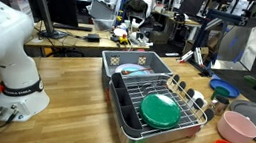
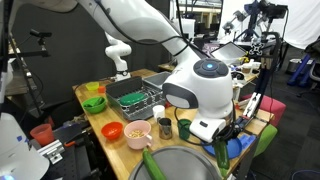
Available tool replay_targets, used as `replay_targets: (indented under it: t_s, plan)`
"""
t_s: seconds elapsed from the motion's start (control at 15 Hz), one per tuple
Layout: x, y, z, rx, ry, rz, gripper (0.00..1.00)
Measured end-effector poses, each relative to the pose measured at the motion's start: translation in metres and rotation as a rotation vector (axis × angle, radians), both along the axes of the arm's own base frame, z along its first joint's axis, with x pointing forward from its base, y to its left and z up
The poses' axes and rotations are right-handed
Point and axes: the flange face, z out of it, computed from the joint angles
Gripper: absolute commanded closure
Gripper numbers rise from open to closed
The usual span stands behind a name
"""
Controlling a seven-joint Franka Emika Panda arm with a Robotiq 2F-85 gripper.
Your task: Remove one zucchini from the grey tray and put it on the dark blue plate
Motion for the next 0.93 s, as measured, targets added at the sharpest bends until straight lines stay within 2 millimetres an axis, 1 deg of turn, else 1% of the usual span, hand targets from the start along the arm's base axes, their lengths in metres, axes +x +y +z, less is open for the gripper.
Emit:
replay_targets:
  t_s: [0.2, 0.4, 0.6, 0.93]
  plan:
    - [0.021, 0.011, 0.010, -0.010, -0.031, 0.050, 0.78]
    - [0.039, 0.024, 0.012, -0.017, -0.035, 0.113, 0.78]
    - [0.058, 0.039, 0.006, -0.027, -0.025, 0.187, 0.78]
    - [0.084, 0.057, -0.017, -0.048, -0.001, 0.283, 0.78]
